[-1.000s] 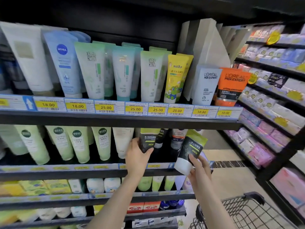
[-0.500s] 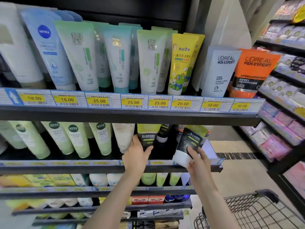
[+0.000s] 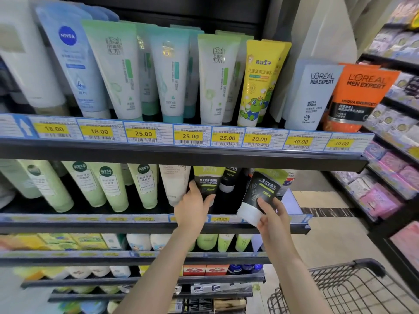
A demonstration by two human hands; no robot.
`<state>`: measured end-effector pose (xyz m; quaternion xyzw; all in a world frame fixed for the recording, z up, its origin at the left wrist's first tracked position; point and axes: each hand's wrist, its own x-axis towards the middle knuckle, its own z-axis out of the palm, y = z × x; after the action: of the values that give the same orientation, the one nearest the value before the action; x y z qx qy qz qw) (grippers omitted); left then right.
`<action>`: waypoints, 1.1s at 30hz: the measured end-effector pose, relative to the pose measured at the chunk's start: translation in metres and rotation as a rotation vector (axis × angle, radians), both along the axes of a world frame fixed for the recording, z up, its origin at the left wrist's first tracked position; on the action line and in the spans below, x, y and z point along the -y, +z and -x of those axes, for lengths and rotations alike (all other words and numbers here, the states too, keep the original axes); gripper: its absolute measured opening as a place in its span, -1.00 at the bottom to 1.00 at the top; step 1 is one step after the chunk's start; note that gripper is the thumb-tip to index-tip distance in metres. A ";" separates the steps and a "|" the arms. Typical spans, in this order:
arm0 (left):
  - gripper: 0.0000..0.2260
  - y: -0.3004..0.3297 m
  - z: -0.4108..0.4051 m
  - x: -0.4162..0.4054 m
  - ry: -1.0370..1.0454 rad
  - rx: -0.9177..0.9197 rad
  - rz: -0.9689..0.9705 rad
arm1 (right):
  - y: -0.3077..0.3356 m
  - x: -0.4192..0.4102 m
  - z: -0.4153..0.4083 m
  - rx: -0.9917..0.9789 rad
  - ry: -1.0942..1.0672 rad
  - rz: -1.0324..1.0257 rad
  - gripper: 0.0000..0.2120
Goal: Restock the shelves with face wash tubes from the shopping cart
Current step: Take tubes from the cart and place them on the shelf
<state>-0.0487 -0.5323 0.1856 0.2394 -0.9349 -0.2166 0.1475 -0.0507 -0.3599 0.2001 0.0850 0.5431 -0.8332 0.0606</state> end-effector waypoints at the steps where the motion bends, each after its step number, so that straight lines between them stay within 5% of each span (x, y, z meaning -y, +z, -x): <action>1: -0.49 -0.001 0.001 0.001 -0.006 0.004 -0.005 | 0.000 0.000 -0.001 0.003 -0.002 0.001 -0.63; 10: -0.61 -0.005 -0.025 0.007 -0.140 -0.145 -0.044 | 0.005 0.007 -0.003 -0.046 0.024 -0.119 -0.67; 15: -0.76 -0.036 -0.048 0.010 -0.206 -0.371 0.401 | 0.013 0.010 0.003 -0.160 0.027 -0.247 -0.71; 28: -0.64 -0.056 -0.055 0.006 -0.214 -0.342 0.447 | -0.004 0.021 0.025 -0.339 0.121 -0.951 -0.54; 33: -0.64 -0.057 -0.055 0.006 -0.205 -0.349 0.447 | -0.011 0.024 0.026 -0.341 0.158 -1.049 -0.50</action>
<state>0.0059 -0.5381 0.1288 0.0645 -0.9392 -0.0571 0.3324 -0.0770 -0.3835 0.1887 -0.0734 0.8917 -0.4462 -0.0162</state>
